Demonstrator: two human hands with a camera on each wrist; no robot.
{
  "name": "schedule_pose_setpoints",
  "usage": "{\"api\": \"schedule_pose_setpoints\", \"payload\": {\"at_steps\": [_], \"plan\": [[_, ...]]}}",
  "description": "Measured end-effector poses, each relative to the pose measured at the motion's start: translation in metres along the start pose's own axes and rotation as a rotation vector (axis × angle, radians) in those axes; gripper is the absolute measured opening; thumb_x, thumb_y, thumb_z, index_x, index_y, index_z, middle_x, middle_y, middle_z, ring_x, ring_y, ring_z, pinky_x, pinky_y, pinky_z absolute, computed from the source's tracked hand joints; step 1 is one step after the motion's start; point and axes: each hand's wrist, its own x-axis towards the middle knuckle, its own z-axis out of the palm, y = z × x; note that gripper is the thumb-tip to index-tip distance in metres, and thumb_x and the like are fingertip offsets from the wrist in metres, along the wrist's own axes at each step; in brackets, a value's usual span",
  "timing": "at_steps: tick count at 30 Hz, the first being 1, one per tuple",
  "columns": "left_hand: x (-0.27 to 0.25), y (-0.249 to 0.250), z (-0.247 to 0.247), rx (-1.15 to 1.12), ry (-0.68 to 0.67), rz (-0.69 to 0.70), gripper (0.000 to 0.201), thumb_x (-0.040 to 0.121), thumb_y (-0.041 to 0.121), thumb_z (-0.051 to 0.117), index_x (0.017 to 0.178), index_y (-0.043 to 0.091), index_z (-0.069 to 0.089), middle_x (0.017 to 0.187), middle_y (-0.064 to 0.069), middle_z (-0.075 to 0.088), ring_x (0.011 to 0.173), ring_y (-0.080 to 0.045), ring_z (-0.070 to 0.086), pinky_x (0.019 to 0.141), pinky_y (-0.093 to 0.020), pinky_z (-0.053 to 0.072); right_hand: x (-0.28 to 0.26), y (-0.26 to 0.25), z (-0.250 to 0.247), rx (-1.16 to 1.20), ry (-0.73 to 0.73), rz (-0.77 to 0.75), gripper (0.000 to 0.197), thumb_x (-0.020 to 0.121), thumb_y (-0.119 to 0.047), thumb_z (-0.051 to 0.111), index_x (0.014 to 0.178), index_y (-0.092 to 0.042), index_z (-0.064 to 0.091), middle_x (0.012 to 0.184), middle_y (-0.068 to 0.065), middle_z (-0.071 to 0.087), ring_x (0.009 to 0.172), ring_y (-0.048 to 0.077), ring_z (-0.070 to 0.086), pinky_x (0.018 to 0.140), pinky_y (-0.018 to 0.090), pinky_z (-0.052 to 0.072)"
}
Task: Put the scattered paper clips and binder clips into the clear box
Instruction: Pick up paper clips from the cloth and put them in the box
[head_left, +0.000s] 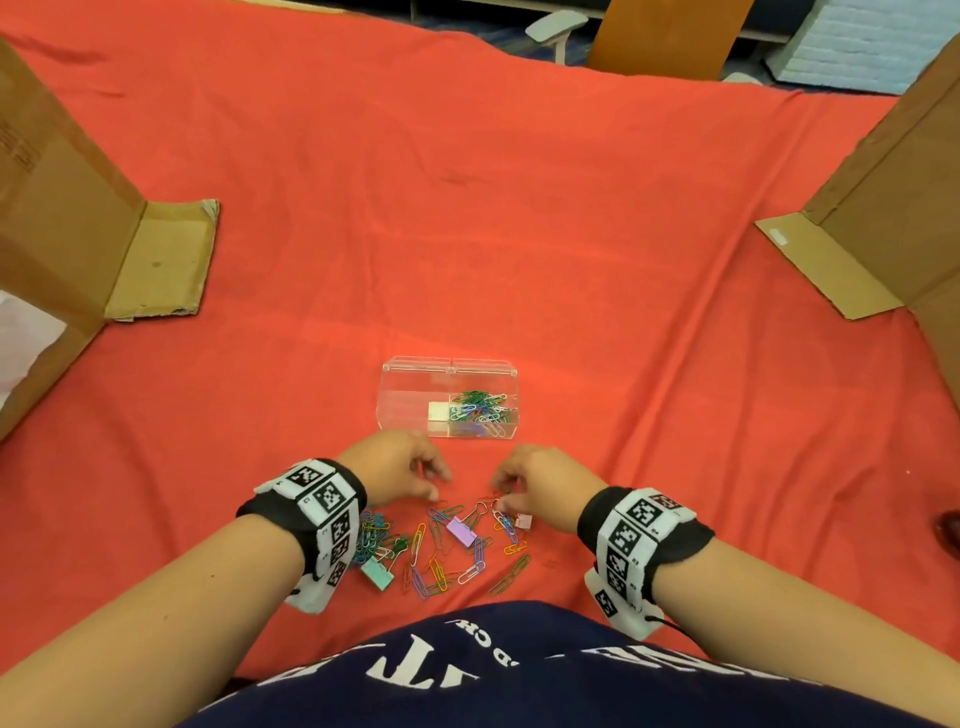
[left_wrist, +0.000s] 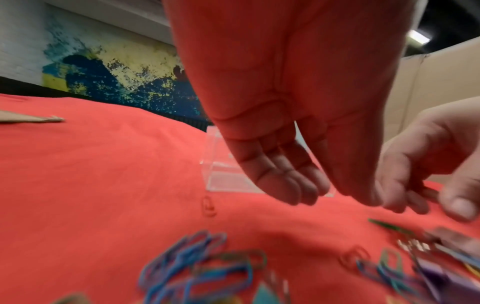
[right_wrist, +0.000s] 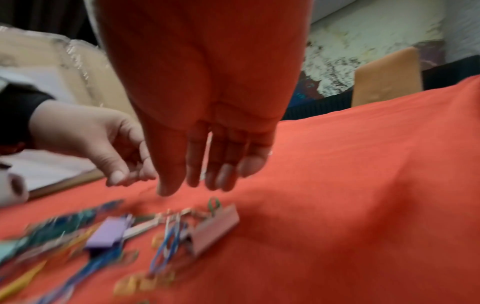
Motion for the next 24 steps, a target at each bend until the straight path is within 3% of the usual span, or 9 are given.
{"api": "schedule_pose_setpoints", "payload": {"at_steps": [3, 6, 10, 13, 16, 18, 21, 24], "plan": [[-0.006, -0.003, 0.013, 0.054, -0.057, -0.019, 0.043, 0.068, 0.025, 0.077, 0.109, 0.026, 0.064, 0.099, 0.005, 0.049, 0.067, 0.005, 0.041, 0.058, -0.005, 0.030, -0.002, 0.001, 0.017, -0.086, -0.016, 0.029, 0.057, 0.067, -0.036, 0.076, 0.117, -0.019, 0.055, 0.114, 0.008, 0.053, 0.109, 0.025, 0.049, 0.092, 0.036, 0.044], [-0.010, -0.001, 0.026, 0.102, -0.090, -0.039, 0.057, 0.061, 0.022, 0.081, 0.113, 0.026, 0.058, 0.100, 0.006, 0.041, 0.073, -0.003, 0.040, 0.062, -0.015, 0.032, -0.003, 0.000, 0.026, -0.133, -0.012, 0.000, 0.069, 0.059, -0.030, 0.082, 0.119, -0.019, 0.050, 0.117, 0.007, 0.048, 0.110, 0.025, 0.045, 0.094, 0.040, 0.044], [-0.008, -0.003, 0.038, 0.078, -0.026, -0.066, 0.046, 0.065, 0.018, 0.079, 0.105, 0.021, 0.056, 0.091, 0.007, 0.044, 0.068, -0.002, 0.043, 0.057, -0.009, 0.028, -0.004, 0.005, 0.028, -0.098, -0.040, 0.004, 0.054, 0.066, -0.017, 0.078, 0.114, -0.016, 0.053, 0.115, 0.010, 0.052, 0.109, 0.027, 0.048, 0.091, 0.034, 0.040], [-0.006, -0.006, 0.044, 0.075, 0.011, -0.092, 0.025, 0.071, 0.020, 0.074, 0.092, 0.020, 0.062, 0.083, 0.008, 0.048, 0.081, -0.013, 0.053, 0.065, -0.019, 0.038, -0.009, 0.010, 0.028, -0.103, -0.003, 0.018, 0.040, 0.072, -0.017, 0.068, 0.109, -0.018, 0.055, 0.112, 0.009, 0.056, 0.109, 0.028, 0.049, 0.090, 0.035, 0.040], [-0.008, -0.004, 0.046, 0.081, 0.011, -0.102, 0.017, 0.074, 0.022, 0.071, 0.089, 0.020, 0.064, 0.081, 0.009, 0.047, 0.079, -0.012, 0.052, 0.070, -0.024, 0.040, -0.015, 0.012, 0.029, -0.191, 0.065, 0.029, 0.035, 0.074, -0.021, 0.060, 0.108, -0.022, 0.054, 0.113, 0.005, 0.055, 0.112, 0.026, 0.048, 0.092, 0.039, 0.036], [-0.009, -0.003, 0.046, 0.088, 0.014, -0.098, 0.013, 0.075, 0.022, 0.070, 0.087, 0.020, 0.064, 0.080, 0.010, 0.048, 0.078, -0.012, 0.051, 0.066, -0.022, 0.038, -0.017, 0.010, 0.031, -0.251, 0.107, 0.017, 0.035, 0.075, -0.029, 0.061, 0.109, -0.025, 0.054, 0.114, 0.004, 0.054, 0.113, 0.025, 0.046, 0.093, 0.040, 0.034], [-0.010, -0.001, 0.044, 0.092, 0.004, -0.093, 0.009, 0.074, 0.022, 0.068, 0.080, 0.025, 0.062, 0.075, 0.013, 0.045, 0.077, -0.012, 0.051, 0.070, -0.024, 0.040, -0.017, 0.005, 0.035, -0.290, 0.134, -0.009, 0.042, 0.074, -0.046, 0.065, 0.109, -0.024, 0.056, 0.114, 0.004, 0.052, 0.112, 0.025, 0.043, 0.092, 0.041, 0.032], [-0.011, 0.001, 0.044, 0.102, -0.002, -0.086, 0.013, 0.072, 0.018, 0.065, 0.072, 0.028, 0.056, 0.072, 0.015, 0.042, 0.068, -0.007, 0.046, 0.068, -0.024, 0.040, -0.013, -0.003, 0.039, -0.316, 0.104, -0.019, 0.041, 0.072, -0.047, 0.067, 0.103, -0.021, 0.058, 0.113, 0.004, 0.051, 0.112, 0.025, 0.043, 0.091, 0.040, 0.032]]}}
